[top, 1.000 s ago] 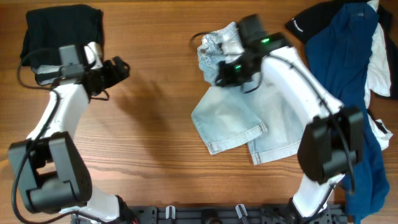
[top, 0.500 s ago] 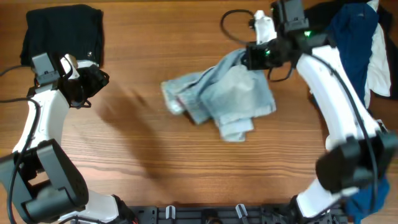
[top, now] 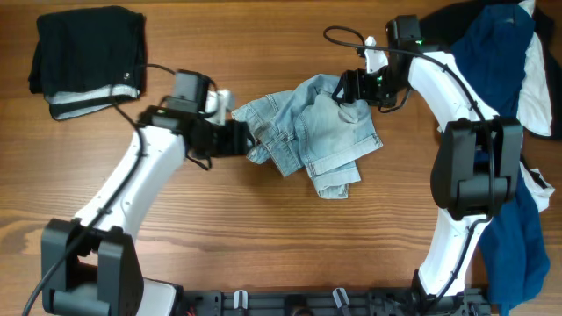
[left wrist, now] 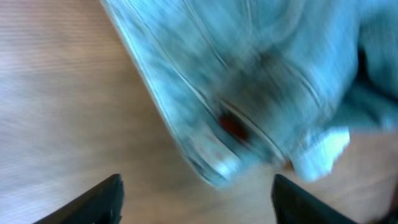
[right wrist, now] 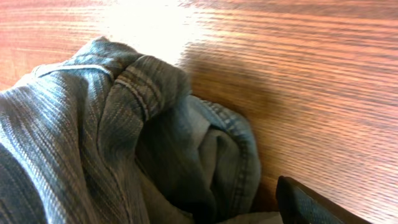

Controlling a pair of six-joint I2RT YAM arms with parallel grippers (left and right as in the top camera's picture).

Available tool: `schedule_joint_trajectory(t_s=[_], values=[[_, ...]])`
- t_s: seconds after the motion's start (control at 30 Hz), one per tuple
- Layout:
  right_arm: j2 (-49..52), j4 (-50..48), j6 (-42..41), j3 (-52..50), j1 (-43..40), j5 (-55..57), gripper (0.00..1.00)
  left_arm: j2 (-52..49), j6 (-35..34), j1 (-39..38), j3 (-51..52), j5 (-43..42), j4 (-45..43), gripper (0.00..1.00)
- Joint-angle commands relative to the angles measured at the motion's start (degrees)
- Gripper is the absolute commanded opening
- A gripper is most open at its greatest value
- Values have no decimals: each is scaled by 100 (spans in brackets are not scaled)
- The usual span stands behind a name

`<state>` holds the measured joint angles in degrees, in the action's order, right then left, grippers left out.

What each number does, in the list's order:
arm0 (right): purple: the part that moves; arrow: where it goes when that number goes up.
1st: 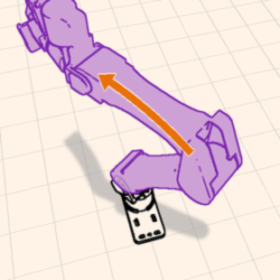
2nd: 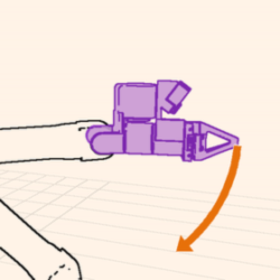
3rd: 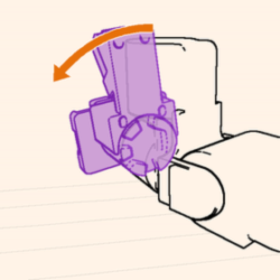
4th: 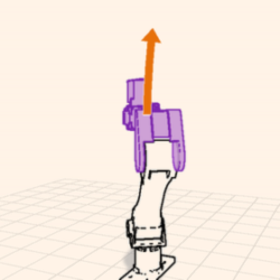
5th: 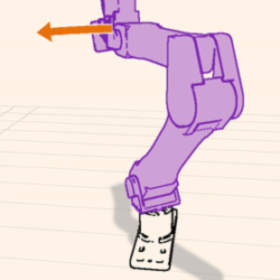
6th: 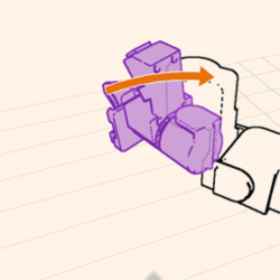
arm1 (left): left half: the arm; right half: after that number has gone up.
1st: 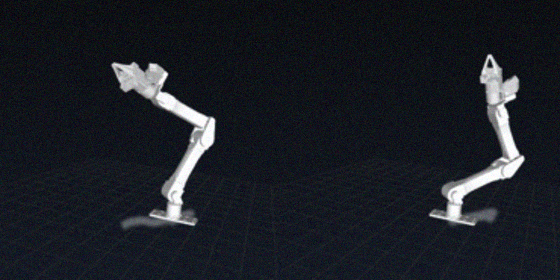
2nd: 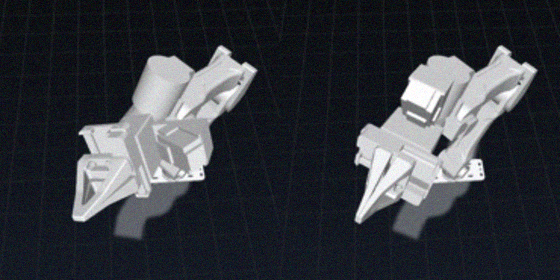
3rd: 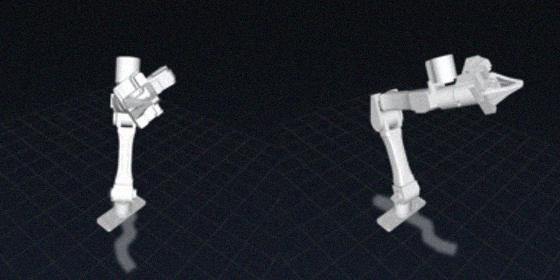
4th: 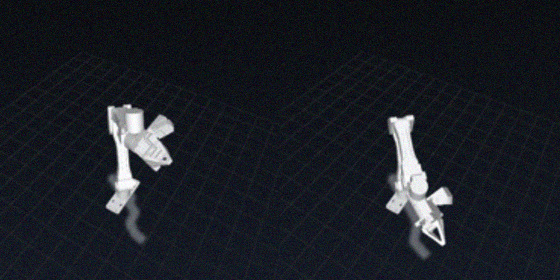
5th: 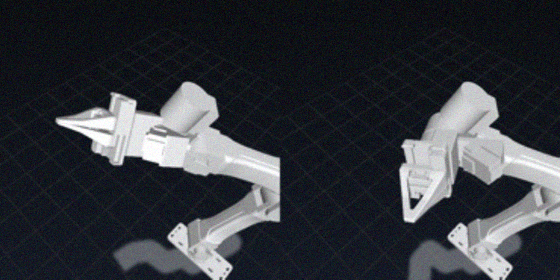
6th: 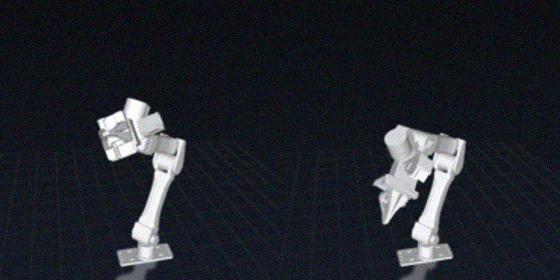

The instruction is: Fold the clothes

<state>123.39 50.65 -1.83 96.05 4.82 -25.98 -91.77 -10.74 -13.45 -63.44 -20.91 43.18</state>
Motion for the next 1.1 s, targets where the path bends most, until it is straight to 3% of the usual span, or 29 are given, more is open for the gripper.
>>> schedule_joint_trajectory(t_s=[0.0,0.27,0.5,0.7,0.8,0.87,0.9,0.97,1.07], values=[[-42,-33,33,70,-79,-109,88,74,-695,-903,17,448,153,75],[-42,-72,31,70,-79,-109,89,-68,-2603,-1961,313,1054,-859,76],[-42,-52,31,70,-79,46,90,-841,-4063,-2133,313,1397,-1121,53],[-39,-50,31,70,-79,46,91,-1287,-4138,-2133,313,1394,-1928,31],[-39,-50,33,70,-79,46,92,-1342,-4247,-2133,313,1399,-2006,20],[-39,-55,33,70,-79,46,92,-1340,-4247,-2131,313,1394,-1985,4],[-39,-50,33,70,-79,46,92,-1255,-4216,-2092,302,1388,-1923,4],[-39,-46,31,70,-79,44,92,-743,-3639,-1849,116,1405,-1158,4],[-39,-4,15,70,-79,39,92,649,-2688,-1023,-269,1803,772,4]])
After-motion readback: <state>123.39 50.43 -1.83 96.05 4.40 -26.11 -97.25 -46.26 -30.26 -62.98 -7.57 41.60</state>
